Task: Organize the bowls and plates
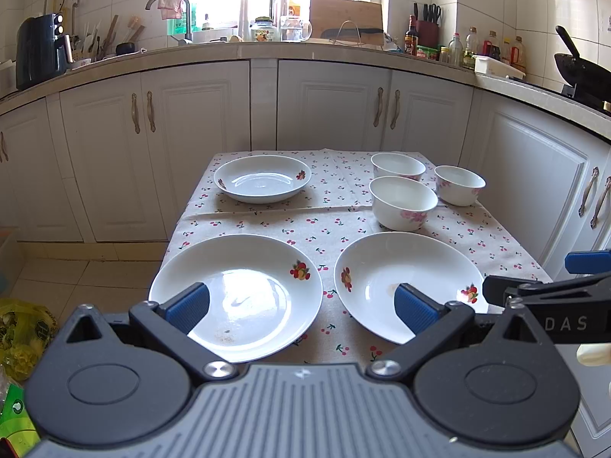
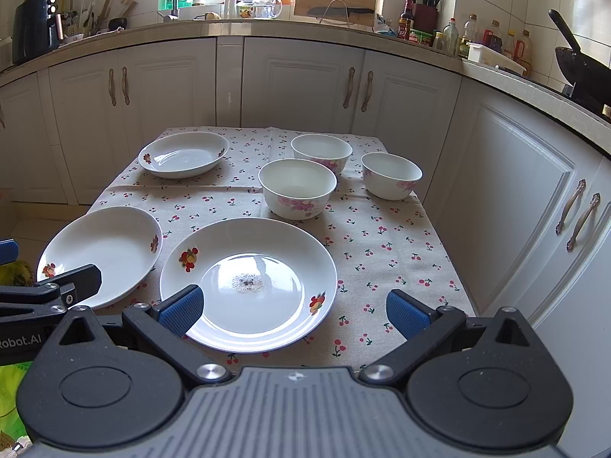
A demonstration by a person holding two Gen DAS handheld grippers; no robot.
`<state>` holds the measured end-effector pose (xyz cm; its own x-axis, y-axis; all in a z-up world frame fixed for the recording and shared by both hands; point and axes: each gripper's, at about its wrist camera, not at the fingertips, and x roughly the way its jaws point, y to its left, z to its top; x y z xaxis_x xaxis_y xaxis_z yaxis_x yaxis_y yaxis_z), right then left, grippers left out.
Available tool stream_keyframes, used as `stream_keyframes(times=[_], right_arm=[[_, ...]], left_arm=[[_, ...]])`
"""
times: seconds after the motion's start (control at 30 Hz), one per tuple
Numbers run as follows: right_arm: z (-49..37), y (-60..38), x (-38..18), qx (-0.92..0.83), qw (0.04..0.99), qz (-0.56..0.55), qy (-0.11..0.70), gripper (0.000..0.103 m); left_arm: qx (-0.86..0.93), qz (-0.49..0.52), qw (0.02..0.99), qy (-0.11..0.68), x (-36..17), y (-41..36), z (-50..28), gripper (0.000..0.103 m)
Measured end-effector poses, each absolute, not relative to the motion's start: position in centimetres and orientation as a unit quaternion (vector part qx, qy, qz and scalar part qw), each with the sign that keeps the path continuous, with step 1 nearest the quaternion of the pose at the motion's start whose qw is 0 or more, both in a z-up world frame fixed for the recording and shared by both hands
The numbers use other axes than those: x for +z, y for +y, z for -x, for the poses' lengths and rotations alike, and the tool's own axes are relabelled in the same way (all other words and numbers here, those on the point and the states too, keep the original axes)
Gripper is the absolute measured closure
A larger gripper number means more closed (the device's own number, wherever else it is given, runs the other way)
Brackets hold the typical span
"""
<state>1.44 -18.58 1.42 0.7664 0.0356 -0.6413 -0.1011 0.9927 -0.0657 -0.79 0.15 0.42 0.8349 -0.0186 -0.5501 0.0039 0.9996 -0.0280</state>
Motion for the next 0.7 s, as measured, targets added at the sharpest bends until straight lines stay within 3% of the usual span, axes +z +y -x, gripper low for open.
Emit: stream_keyframes(times=[0.7], right_arm=[[-1.36,-18.59,1.50,0.034,0.939,0.050,0.338,0.000]], left_arm=[[-0.008,0.013,0.958,0.286,0.51,0.22,0.91,0.001]])
